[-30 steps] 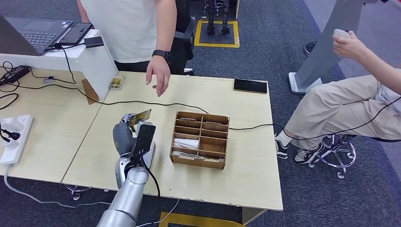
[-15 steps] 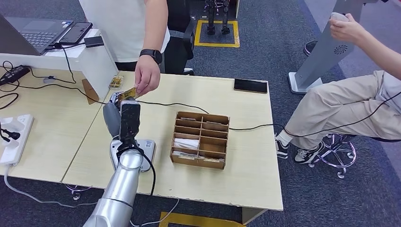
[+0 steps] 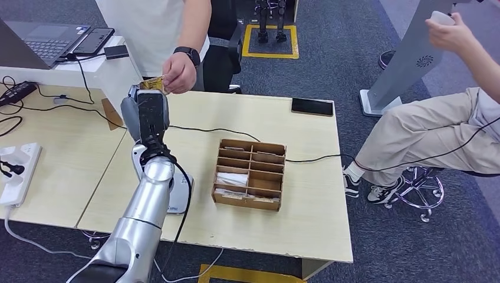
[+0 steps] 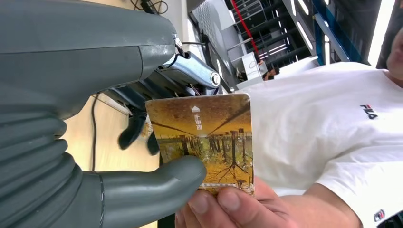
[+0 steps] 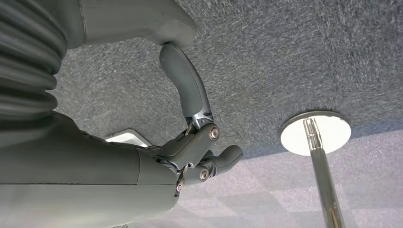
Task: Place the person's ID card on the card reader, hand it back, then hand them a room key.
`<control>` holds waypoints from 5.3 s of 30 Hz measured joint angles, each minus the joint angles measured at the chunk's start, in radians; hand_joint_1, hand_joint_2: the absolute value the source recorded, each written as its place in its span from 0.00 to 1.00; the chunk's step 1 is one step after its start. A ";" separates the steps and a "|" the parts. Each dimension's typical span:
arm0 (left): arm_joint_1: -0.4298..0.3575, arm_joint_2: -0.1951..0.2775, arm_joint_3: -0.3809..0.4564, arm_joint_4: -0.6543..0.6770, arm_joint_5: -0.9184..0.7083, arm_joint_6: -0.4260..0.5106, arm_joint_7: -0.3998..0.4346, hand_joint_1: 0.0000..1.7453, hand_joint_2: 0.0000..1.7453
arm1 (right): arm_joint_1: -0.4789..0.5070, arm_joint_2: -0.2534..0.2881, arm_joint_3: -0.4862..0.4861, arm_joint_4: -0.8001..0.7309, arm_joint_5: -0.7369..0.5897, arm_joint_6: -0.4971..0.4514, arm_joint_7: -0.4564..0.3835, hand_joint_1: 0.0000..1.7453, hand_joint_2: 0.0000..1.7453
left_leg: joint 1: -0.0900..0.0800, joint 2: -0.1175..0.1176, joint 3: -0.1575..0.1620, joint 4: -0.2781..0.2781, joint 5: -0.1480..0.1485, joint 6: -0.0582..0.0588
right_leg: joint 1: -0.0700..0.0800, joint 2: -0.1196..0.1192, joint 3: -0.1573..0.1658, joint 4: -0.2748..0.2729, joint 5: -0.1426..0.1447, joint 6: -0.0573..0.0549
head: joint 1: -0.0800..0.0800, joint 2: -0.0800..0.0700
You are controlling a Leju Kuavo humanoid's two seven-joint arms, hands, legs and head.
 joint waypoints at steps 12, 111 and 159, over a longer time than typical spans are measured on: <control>0.020 0.002 -0.034 -0.043 0.128 0.003 -0.070 0.00 1.00 | -0.001 0.000 0.000 0.006 -0.043 0.000 0.012 0.00 1.00 | 0.000 0.000 0.000 0.000 0.000 0.000 | 0.000 0.000 0.000 0.000 0.000 0.000 | 0.000 0.000; 0.352 0.265 -0.717 -0.160 -0.805 -0.290 0.234 0.00 1.00 | 0.005 0.000 0.000 -0.042 -0.039 0.000 -0.011 0.00 1.00 | 0.000 0.003 -0.001 0.000 -0.003 0.000 | 0.000 0.003 -0.003 0.000 -0.002 0.000 | 0.000 0.000; 0.382 0.216 -0.677 -0.051 -1.000 -0.099 0.374 0.26 1.00 | 0.005 0.000 0.000 -0.045 -0.050 0.000 -0.013 0.00 1.00 | 0.000 0.003 -0.002 0.000 -0.003 0.000 | 0.000 0.003 -0.003 0.000 -0.002 0.000 | 0.000 0.000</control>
